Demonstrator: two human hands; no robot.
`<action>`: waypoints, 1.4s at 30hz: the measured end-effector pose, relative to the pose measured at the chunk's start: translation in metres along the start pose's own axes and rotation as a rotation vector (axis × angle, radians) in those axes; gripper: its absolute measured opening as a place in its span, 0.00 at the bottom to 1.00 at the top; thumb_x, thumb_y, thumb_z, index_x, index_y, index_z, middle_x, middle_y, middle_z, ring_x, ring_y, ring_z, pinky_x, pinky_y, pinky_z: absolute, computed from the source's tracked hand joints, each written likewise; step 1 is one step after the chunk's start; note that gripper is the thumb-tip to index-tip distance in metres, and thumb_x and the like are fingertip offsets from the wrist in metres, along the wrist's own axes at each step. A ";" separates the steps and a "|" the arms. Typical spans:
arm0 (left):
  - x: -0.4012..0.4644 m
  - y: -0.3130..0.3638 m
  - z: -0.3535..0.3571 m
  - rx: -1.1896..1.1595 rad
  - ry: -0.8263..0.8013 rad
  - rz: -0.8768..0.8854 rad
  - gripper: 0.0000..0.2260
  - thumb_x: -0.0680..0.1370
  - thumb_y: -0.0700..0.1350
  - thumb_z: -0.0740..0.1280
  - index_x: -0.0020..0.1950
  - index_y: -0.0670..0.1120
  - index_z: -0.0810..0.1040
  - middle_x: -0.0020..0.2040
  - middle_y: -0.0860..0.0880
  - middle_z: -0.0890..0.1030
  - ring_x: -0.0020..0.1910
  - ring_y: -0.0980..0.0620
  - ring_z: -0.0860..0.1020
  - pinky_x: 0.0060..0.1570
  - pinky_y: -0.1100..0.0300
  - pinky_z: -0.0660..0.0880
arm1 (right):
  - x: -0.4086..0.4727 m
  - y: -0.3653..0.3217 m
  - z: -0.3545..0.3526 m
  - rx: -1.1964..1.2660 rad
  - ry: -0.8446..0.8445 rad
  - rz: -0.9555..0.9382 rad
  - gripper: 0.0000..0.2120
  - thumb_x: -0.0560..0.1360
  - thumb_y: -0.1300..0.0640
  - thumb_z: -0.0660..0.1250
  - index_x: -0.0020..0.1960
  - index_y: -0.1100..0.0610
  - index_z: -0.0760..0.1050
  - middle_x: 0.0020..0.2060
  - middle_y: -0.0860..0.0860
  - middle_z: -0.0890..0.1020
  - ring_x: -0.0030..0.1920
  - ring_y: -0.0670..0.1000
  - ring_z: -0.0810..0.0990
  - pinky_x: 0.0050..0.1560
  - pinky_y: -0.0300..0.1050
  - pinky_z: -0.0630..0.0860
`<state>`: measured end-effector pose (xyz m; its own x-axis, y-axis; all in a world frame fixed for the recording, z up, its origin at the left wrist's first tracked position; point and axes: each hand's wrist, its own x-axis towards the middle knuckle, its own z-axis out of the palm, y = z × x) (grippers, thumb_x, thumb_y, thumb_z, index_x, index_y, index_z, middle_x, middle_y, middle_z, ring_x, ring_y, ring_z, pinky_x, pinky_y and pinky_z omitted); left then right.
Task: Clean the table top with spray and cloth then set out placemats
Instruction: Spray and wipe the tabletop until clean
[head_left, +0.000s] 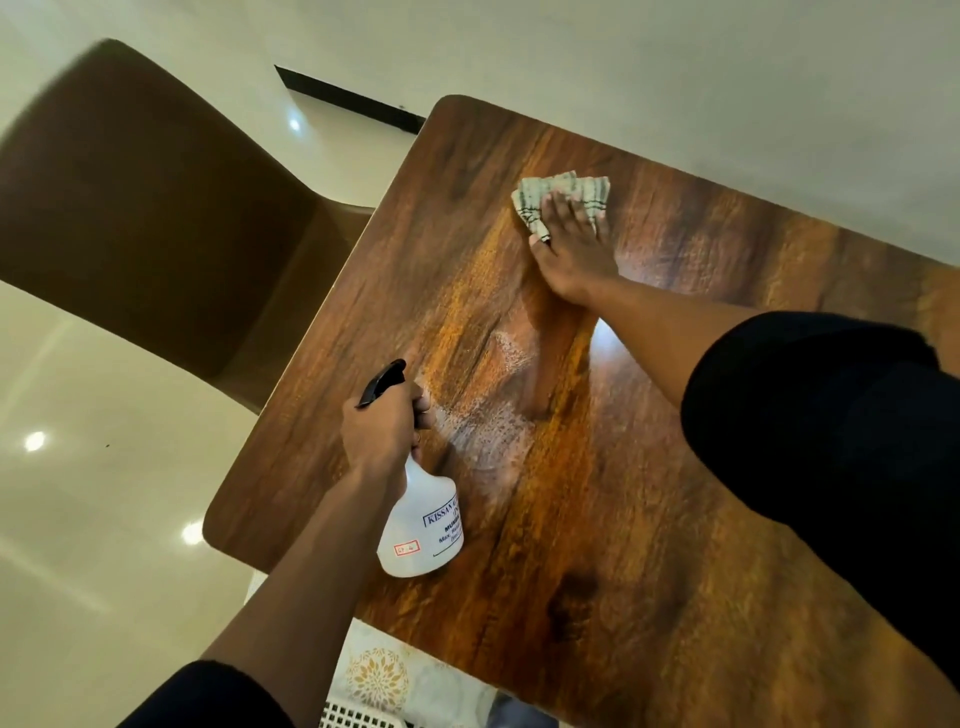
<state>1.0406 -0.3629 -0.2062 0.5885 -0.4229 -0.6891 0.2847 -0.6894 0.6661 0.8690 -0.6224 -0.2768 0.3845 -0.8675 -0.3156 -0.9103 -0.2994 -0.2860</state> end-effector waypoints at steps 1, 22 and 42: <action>-0.002 -0.001 0.000 -0.002 -0.002 -0.007 0.08 0.80 0.43 0.70 0.43 0.41 0.83 0.31 0.46 0.82 0.20 0.57 0.70 0.28 0.59 0.68 | -0.001 -0.002 0.002 0.012 0.002 0.045 0.32 0.87 0.40 0.43 0.85 0.50 0.37 0.84 0.47 0.38 0.83 0.51 0.36 0.80 0.57 0.33; -0.031 -0.028 0.000 0.013 -0.026 -0.028 0.10 0.81 0.42 0.70 0.41 0.41 0.82 0.29 0.47 0.80 0.19 0.56 0.68 0.28 0.58 0.68 | -0.094 -0.025 0.052 -0.029 -0.022 -0.356 0.31 0.86 0.40 0.44 0.85 0.49 0.41 0.84 0.48 0.45 0.83 0.49 0.39 0.82 0.59 0.40; -0.075 -0.106 -0.042 -0.082 0.018 -0.114 0.10 0.81 0.44 0.71 0.42 0.41 0.83 0.33 0.45 0.82 0.24 0.53 0.71 0.30 0.58 0.68 | -0.199 -0.128 0.124 -0.202 -0.122 -0.596 0.33 0.86 0.41 0.47 0.85 0.51 0.39 0.84 0.48 0.39 0.83 0.51 0.35 0.81 0.57 0.34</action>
<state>0.9979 -0.2337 -0.2136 0.5624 -0.3331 -0.7568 0.4107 -0.6819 0.6053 0.9279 -0.3625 -0.2896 0.8376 -0.4807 -0.2595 -0.5409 -0.7960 -0.2716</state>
